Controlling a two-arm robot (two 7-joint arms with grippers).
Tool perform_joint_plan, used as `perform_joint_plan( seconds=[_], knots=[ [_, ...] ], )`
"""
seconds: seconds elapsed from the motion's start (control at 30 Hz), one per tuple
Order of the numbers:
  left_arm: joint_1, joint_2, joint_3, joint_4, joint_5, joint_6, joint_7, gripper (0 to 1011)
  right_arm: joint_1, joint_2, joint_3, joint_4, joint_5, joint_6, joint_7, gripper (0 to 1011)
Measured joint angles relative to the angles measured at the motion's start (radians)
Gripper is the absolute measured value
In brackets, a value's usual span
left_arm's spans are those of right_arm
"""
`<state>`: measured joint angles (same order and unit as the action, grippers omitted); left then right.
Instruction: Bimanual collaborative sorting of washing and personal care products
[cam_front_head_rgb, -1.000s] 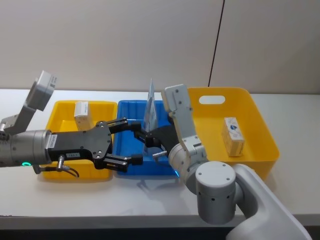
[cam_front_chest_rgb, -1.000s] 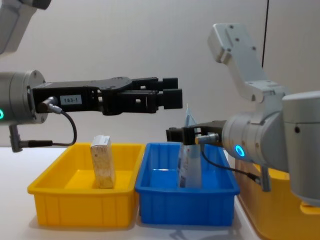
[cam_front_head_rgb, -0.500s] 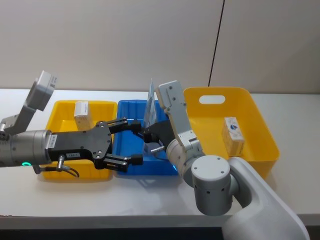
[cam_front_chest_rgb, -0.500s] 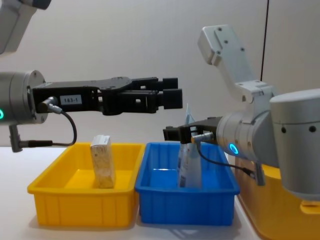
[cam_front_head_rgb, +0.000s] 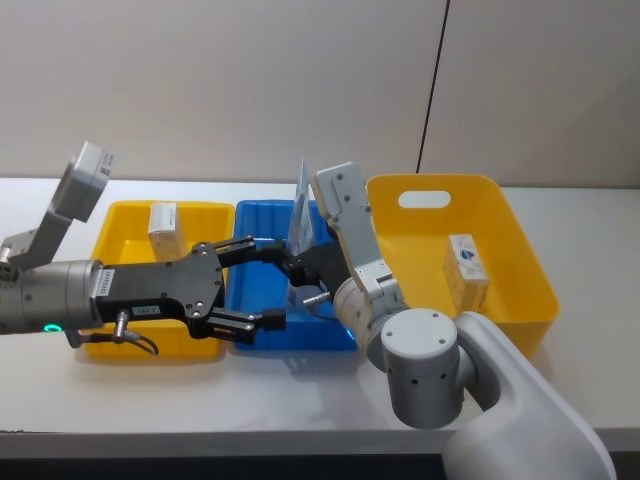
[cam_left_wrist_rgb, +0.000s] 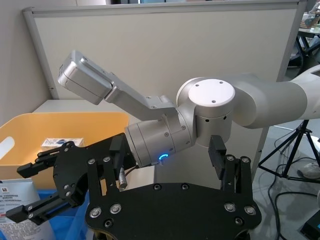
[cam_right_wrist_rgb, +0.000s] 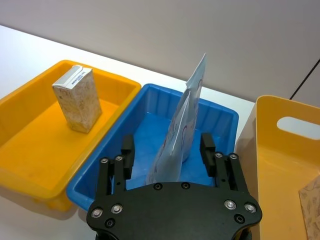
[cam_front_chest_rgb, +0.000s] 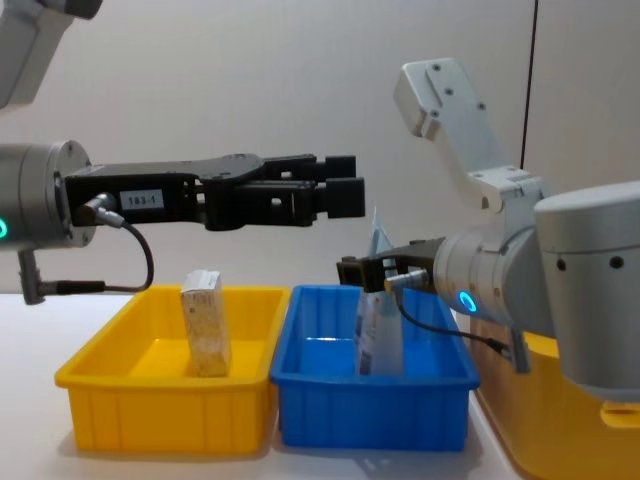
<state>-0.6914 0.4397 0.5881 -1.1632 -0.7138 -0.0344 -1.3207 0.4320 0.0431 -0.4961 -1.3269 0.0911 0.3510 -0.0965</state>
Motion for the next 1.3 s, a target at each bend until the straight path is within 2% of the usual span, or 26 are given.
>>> perform_joint_plan(
  seconds=[0.37, 0.4, 0.5, 0.8, 0.83, 0.93, 1.3],
  knots=[
    [0.0, 0.0, 0.0, 0.0, 0.0, 0.0, 0.0, 1002, 0.0, -0.01, 0.008, 0.011, -0.005, 0.002, 0.0, 499],
    [0.0, 0.0, 0.0, 0.0, 0.0, 0.0, 0.0, 1002, -0.001, -0.011, 0.009, 0.012, -0.006, 0.002, 0.001, 436],
    [0.0, 0.0, 0.0, 0.0, 0.0, 0.0, 0.0, 1002, -0.001, -0.014, 0.013, 0.014, -0.006, 0.002, 0.002, 329],
    [0.0, 0.0, 0.0, 0.0, 0.0, 0.0, 0.0, 1001, -0.005, -0.023, 0.022, 0.016, -0.006, -0.002, 0.006, 85],
    [0.0, 0.0, 0.0, 0.0, 0.0, 0.0, 0.0, 1001, -0.005, -0.024, 0.022, 0.016, -0.006, -0.003, 0.007, 35],
    [0.0, 0.0, 0.0, 0.0, 0.0, 0.0, 0.0, 1002, -0.007, -0.027, 0.025, 0.016, -0.006, -0.004, 0.009, 3],
    [0.0, 0.0, 0.0, 0.0, 0.0, 0.0, 0.0, 1002, -0.014, -0.032, 0.032, 0.004, -0.009, -0.008, 0.013, 0]
  ],
)
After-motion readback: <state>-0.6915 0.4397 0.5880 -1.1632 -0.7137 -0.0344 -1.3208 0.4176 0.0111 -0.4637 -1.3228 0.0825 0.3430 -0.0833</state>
